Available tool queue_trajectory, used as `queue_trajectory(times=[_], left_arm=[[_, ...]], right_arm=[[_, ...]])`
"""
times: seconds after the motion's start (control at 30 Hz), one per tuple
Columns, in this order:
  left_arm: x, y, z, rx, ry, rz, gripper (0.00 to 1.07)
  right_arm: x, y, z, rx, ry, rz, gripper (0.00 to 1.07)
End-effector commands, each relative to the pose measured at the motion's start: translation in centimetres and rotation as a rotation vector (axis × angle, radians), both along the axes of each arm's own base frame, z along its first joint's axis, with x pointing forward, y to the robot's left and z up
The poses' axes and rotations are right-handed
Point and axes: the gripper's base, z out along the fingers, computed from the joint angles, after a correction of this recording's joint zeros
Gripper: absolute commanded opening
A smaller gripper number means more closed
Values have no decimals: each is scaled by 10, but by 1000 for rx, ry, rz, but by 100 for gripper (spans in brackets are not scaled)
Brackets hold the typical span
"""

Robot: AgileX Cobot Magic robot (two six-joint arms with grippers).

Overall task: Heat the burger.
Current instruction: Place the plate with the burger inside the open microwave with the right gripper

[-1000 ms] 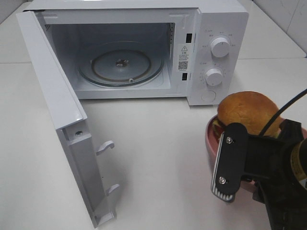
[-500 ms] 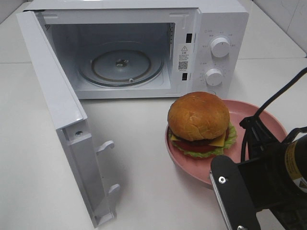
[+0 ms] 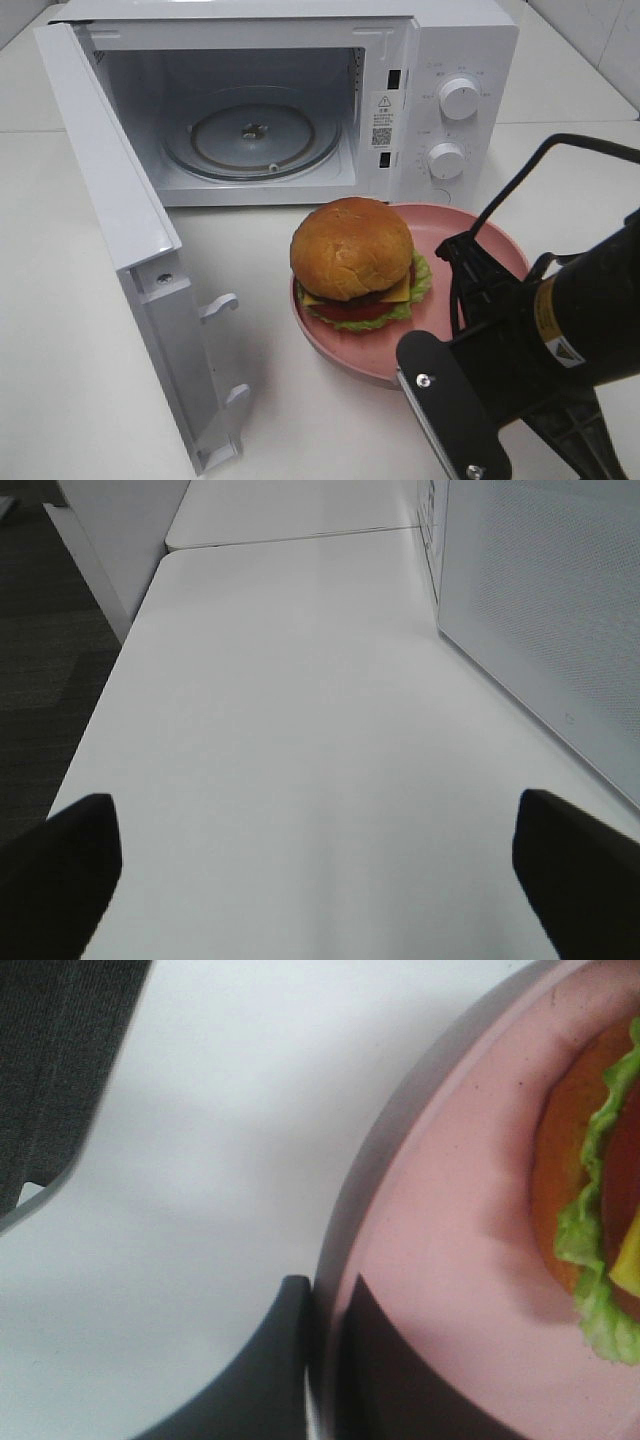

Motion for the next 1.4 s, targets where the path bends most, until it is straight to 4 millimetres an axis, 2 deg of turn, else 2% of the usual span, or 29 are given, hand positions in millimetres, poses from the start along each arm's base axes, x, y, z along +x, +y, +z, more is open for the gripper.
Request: queue_trajectory(times=[0.03, 0.33, 0.5, 0.83, 1.23, 1.4], left_arm=[[-3, 0, 0, -1, -24, -3, 100], [-3, 0, 0, -1, -24, -3, 100], [-3, 0, 0, -1, -24, -3, 100], [-3, 0, 0, -1, -24, -3, 100], [-3, 0, 0, -1, -24, -3, 100], [-3, 0, 0, -1, -24, -3, 100]], right_arm=[[11, 16, 9, 90, -65, 55, 0], [28, 38, 4, 182, -111, 100, 0], [35, 47, 0, 178, -105, 109, 0], [49, 67, 4, 202, -111, 119, 0], [59, 62, 7, 222, -98, 118, 0], [66, 55, 7, 221, -96, 101, 0]])
